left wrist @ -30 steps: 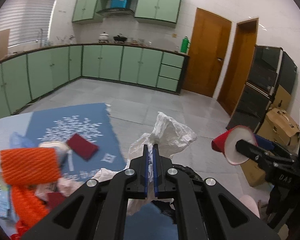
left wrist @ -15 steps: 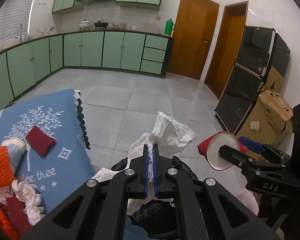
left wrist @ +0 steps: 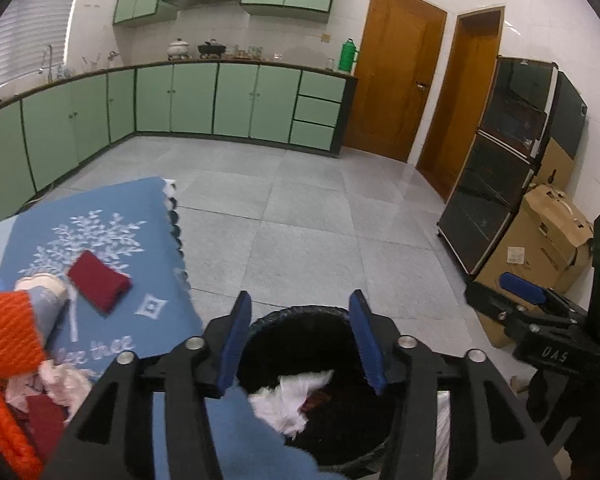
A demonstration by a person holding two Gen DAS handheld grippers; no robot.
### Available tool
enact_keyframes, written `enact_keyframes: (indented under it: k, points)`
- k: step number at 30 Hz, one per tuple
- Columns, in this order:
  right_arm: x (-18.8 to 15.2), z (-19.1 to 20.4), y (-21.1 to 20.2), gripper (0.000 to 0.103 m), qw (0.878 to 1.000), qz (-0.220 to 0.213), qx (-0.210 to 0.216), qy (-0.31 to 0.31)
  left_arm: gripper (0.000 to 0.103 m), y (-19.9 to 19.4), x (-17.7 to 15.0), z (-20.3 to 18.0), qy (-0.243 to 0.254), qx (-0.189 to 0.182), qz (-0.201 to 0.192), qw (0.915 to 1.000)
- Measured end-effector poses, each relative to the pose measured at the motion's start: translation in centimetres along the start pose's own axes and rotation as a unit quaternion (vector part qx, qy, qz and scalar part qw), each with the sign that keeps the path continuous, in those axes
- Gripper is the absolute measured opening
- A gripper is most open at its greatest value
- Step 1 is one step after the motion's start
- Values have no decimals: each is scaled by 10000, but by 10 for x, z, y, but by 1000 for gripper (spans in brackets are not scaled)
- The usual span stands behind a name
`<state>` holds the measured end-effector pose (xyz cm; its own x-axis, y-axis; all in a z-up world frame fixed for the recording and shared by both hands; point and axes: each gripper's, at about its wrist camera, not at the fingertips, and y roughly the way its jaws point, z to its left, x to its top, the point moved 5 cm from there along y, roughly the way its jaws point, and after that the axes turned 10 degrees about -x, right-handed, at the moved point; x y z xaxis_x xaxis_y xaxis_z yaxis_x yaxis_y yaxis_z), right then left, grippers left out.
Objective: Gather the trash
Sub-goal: 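Carry the red cup and tissue to the black bin and release both, then grasp the red plastic bag with the left tool while the right tool grasps white tissue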
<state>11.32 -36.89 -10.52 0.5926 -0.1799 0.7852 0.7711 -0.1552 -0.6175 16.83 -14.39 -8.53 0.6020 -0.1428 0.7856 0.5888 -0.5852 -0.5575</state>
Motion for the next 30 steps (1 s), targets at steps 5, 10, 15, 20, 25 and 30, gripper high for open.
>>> enact_keyframes:
  k: [5,10,15,20,25,30]
  points:
    - [8,19,-16,96,9997,-203,162,-32,64,-40,-5,15,123,398,-211,9989]
    - [7,67,-32,96,9976,-362,568,-178,65,-93,-21,44,42,1002,-435,9940]
    - [-2,120,-41,96,9929,-412,1047,-385,65,-140,-44,80,-199,1655,-549,9845]
    - [-12,167,-52,96,9869,-452,1390,-686,65,-177,-76,115,-467,2135,-507,9745]
    - [-26,199,-60,96,9827,-462,1541,-913,65,-199,-113,140,-796,2410,-337,9667]
    - [-42,222,-61,96,9818,-388,1596,-954,65,-203,-139,154,-983,2531,-242,9621]
